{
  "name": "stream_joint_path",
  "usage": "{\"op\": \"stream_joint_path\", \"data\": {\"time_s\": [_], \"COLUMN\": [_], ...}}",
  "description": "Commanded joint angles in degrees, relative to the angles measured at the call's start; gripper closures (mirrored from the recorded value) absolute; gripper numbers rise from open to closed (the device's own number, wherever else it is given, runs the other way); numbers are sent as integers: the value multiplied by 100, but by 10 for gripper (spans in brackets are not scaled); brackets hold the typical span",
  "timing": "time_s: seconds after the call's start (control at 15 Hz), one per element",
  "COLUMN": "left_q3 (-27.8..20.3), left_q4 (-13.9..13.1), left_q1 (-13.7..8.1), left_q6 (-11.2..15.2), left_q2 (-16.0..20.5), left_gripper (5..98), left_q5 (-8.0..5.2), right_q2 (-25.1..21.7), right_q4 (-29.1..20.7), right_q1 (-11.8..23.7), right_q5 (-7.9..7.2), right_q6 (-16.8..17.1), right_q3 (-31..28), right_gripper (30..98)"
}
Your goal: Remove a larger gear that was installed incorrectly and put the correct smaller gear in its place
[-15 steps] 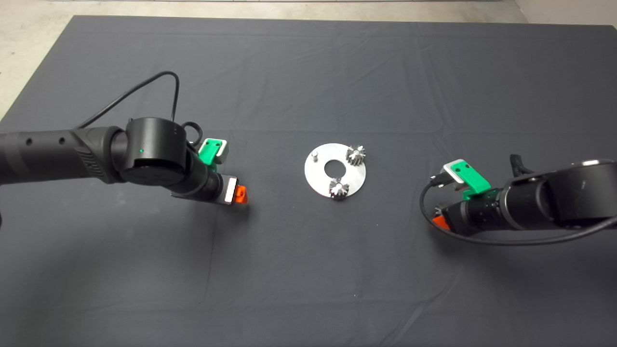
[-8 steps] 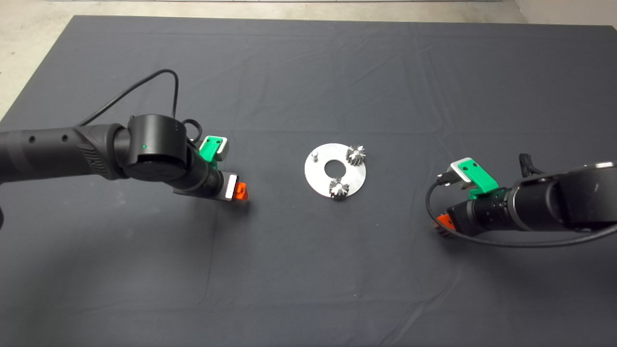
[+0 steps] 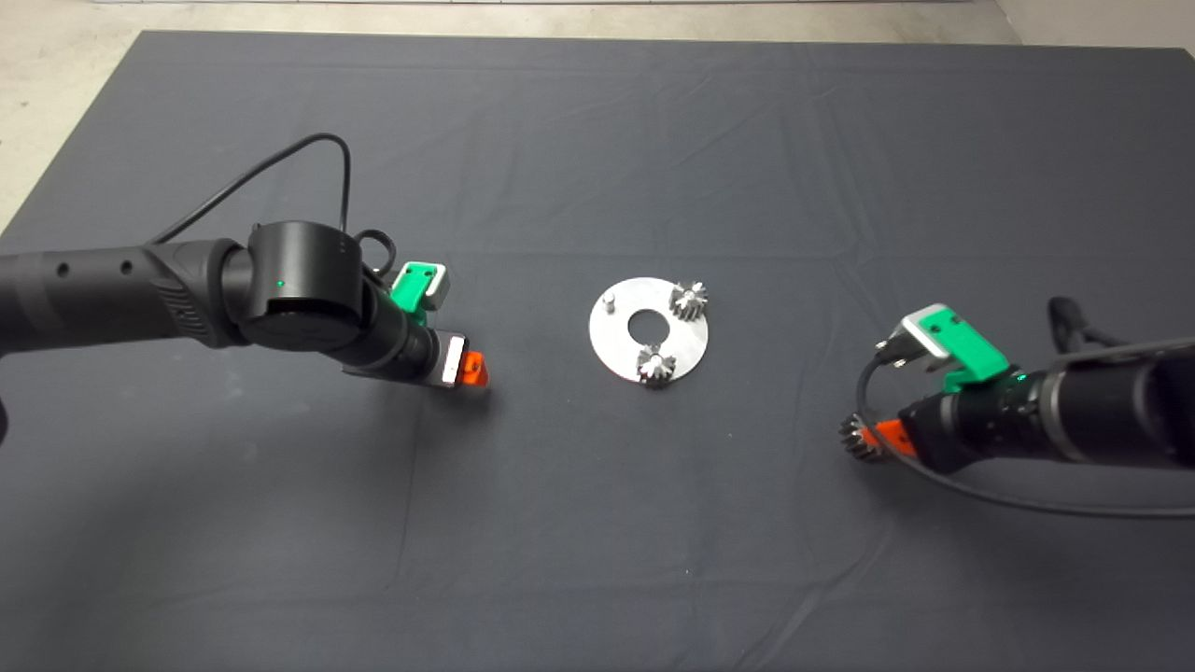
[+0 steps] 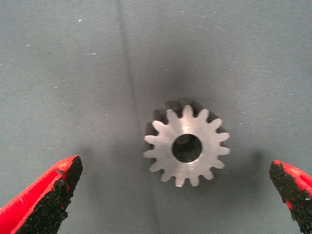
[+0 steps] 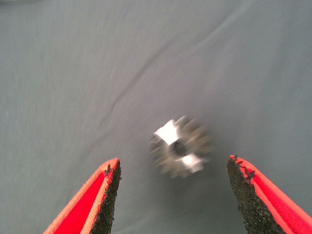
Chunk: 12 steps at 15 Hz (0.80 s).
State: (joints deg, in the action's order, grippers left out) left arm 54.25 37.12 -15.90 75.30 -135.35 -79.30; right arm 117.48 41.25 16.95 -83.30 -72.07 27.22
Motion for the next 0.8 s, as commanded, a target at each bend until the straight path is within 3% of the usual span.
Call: {"op": "stream_joint_path", "data": {"time_s": [0.0,0.2,0.4,0.53,0.73], "left_q3": [-12,-18,-12,-12,23], "left_q4": [50,50,50,50,50], "left_q1": [-89,-98,-98,-98,-98], "left_q6": [2,-7,-7,-13,-33], "left_q2": [-8,-49,-63,-66,-75], "left_gripper": [54,54,54,54,86], "left_q5": [2,2,11,81,82], "right_q2": [-291,-444,-705,-842,-871], "right_q4": [-1744,-2863,-3601,-4058,-4601], "right_q1": [1019,1663,1800,2152,2632], "right_q5": [5,7,7,-2,-2], "right_q6": [-18,-35,-35,-35,-26], "right_q3": [-305,-426,-421,-421,-421], "right_gripper": [703,657,611,611,611]}}
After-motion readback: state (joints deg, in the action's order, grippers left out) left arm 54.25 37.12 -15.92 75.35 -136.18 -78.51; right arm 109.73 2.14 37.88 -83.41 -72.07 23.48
